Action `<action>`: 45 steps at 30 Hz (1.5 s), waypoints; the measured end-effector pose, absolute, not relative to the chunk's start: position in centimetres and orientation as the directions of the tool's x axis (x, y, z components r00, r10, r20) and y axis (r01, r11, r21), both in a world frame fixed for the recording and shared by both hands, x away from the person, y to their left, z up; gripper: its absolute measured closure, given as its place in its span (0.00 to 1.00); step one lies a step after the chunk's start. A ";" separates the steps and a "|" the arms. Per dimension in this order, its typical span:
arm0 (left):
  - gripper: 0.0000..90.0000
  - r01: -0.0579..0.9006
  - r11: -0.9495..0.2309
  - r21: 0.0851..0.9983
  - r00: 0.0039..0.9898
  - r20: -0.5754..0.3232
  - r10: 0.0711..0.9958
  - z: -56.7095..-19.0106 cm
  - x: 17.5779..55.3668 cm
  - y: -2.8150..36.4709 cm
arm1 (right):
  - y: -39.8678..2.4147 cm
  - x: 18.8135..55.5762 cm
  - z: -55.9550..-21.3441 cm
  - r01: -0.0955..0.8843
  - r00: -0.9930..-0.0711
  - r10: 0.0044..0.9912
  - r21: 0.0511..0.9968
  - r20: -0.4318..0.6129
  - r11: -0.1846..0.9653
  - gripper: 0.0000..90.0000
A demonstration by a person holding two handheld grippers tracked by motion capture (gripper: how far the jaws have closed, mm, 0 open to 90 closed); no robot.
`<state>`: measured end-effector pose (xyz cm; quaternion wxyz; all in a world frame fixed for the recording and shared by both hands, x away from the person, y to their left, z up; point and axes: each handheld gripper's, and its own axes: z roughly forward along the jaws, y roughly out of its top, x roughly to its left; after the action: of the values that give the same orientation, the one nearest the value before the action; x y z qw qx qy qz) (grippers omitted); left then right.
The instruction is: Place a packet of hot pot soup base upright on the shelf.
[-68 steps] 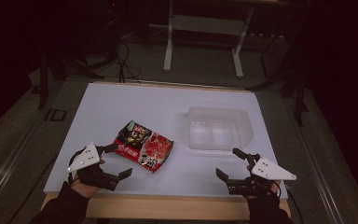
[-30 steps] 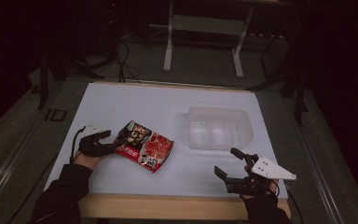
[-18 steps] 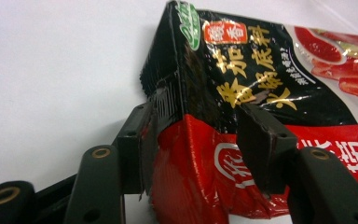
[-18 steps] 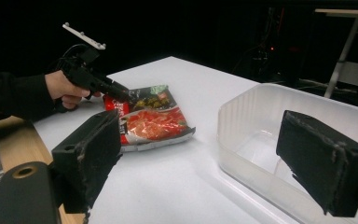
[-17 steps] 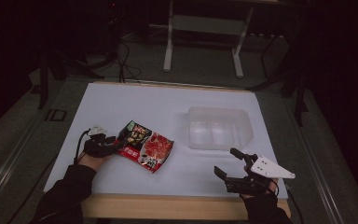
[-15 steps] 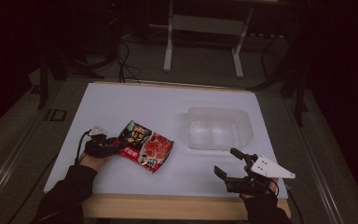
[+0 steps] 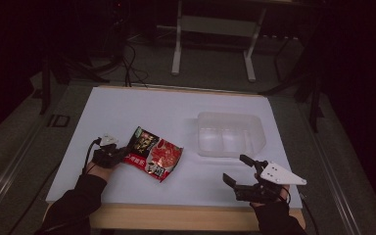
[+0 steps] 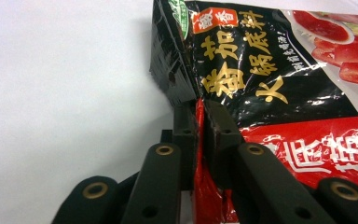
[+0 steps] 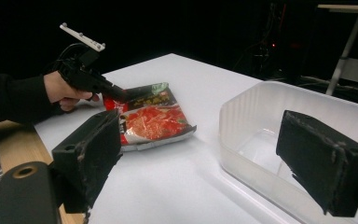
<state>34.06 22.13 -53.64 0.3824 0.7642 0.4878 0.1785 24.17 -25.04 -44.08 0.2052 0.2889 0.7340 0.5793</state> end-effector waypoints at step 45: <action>0.97 0.320 -0.292 0.901 0.538 0.081 0.839 -44.1 32.2 18.6 | -26.1 23.7 -42.7 0.216 -0.741 0.666 0.968 0.078 0.127 0.24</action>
<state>32.23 18.64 -44.14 0.4528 0.7510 0.3858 0.2866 23.65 -26.15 -42.67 0.1920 0.3040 0.7258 0.5865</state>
